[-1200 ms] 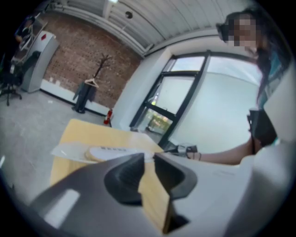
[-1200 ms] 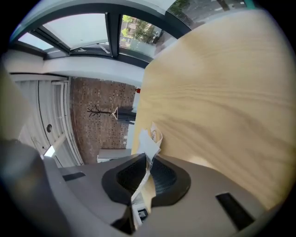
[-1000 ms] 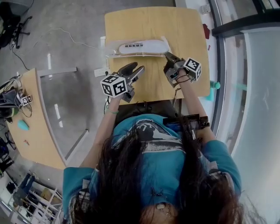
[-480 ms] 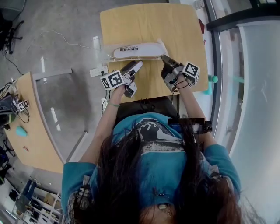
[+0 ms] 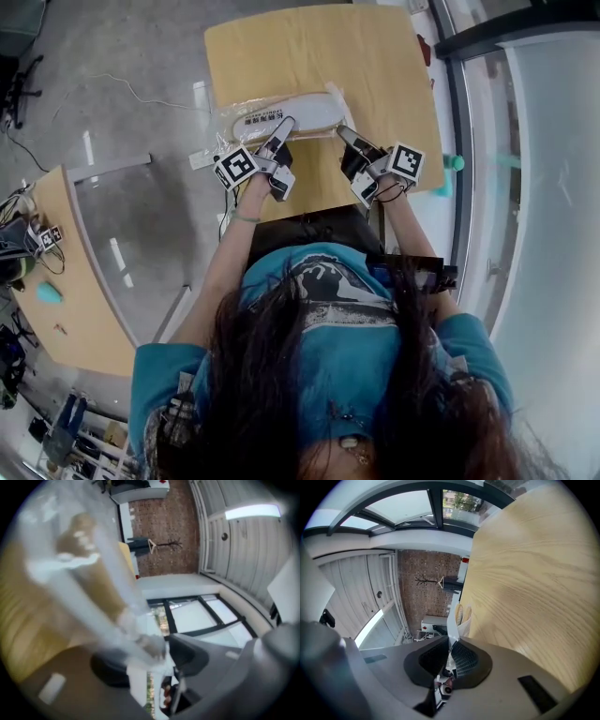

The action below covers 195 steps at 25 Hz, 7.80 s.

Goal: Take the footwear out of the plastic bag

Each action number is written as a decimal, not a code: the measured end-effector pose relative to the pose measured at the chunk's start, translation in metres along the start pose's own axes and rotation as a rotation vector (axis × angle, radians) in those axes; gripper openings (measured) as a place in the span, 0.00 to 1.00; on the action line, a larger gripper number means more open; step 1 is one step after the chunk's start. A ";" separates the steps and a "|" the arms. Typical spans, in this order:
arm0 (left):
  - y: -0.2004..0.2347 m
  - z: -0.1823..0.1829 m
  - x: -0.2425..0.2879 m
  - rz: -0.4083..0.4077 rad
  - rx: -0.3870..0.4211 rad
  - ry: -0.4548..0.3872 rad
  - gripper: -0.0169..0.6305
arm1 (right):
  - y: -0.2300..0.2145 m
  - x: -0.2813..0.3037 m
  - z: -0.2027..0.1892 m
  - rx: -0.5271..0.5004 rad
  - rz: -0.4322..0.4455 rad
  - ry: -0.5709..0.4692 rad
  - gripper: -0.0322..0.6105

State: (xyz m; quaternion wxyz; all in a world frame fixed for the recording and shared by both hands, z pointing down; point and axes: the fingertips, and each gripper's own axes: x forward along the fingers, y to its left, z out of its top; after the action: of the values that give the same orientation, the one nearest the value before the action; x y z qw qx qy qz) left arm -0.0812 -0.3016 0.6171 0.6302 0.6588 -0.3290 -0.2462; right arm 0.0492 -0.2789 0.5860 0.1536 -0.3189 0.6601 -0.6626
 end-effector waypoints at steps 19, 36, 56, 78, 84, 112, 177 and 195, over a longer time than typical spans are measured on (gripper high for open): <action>-0.043 0.033 -0.026 -0.174 0.147 -0.028 0.21 | 0.046 -0.023 -0.013 -0.648 0.016 0.346 0.19; -0.090 0.013 -0.045 -0.447 0.153 0.050 0.19 | 0.092 -0.008 0.005 -0.709 0.171 0.306 0.27; -0.116 0.022 -0.053 -0.662 -0.034 -0.015 0.17 | 0.129 -0.012 -0.020 -0.511 0.409 0.385 0.34; -0.069 0.031 -0.029 -0.281 0.325 0.058 0.20 | 0.068 -0.043 0.006 -0.453 0.126 0.418 0.18; -0.050 0.036 -0.009 -0.198 0.385 0.077 0.20 | 0.056 -0.056 0.019 -0.461 0.080 0.374 0.18; 0.040 0.131 -0.028 0.543 0.569 -0.214 0.03 | 0.057 -0.107 0.080 -0.520 -0.044 0.145 0.17; -0.044 -0.053 0.027 0.349 0.517 0.164 0.42 | 0.006 -0.039 0.062 -0.628 -0.269 0.106 0.37; -0.117 -0.062 -0.065 0.207 0.945 -0.087 0.02 | 0.024 -0.030 -0.058 -0.745 -0.121 0.318 0.12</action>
State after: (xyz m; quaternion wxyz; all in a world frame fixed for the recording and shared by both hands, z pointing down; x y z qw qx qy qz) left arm -0.0637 -0.2131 0.5001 0.2690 0.8258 -0.4946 -0.0329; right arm 0.0303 -0.2169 0.5604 -0.1154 -0.2847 0.8504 -0.4272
